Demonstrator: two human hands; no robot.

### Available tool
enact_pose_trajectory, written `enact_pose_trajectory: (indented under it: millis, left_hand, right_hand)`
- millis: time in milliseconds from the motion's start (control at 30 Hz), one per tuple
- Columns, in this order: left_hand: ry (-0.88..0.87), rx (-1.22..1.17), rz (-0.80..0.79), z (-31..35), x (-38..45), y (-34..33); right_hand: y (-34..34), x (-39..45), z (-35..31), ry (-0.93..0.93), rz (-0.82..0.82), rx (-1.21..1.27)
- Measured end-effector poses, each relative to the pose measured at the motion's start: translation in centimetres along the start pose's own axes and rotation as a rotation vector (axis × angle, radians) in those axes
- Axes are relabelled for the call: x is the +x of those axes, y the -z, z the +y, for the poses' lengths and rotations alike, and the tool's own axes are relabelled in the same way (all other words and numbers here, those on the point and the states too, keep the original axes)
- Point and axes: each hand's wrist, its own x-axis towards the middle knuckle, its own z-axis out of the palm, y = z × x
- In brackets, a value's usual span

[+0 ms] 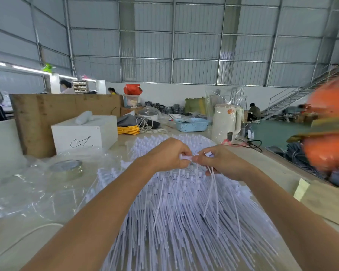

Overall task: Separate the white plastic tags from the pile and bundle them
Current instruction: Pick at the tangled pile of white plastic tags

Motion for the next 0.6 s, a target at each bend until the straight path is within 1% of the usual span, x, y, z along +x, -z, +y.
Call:
enact_pose_trajectory:
  millis: [67, 167, 300, 367, 467, 533, 600]
  left_hand:
    - [-0.037, 0.090, -0.023, 0.0, -0.1, -0.4]
    - [-0.071, 0.230, -0.064, 0.3, -0.2, -0.5]
    - [-0.079, 0.201, -0.121, 0.8, -0.1, 0.1]
    - [-0.087, 0.129, -0.176, 1.1, -0.1, 0.5]
    - [-0.061, -0.114, -0.226, 1.7, -0.3, 1.1]
    - [-0.024, -0.274, -0.215, 1.9, -0.5, 1.7]
    - [0.000, -0.432, -0.219, 2.0, -0.8, 2.5]
  right_hand:
    - [0.0, 0.0, 0.0, 0.014, -0.005, -0.011]
    - [0.1, 0.0, -0.3, 0.060, -0.007, -0.093]
    - [0.4, -0.4, -0.3, 0.129, -0.054, -0.152]
    - [0.9, -0.6, -0.1, 0.132, -0.108, -0.132]
    - [1.2, -1.1, -0.1, 0.179, -0.169, -0.112]
    - [1.1, -1.2, -0.1, 0.226, -0.111, -0.127]
    - [1.5, -1.0, 0.4, 0.227, 0.026, -0.110]
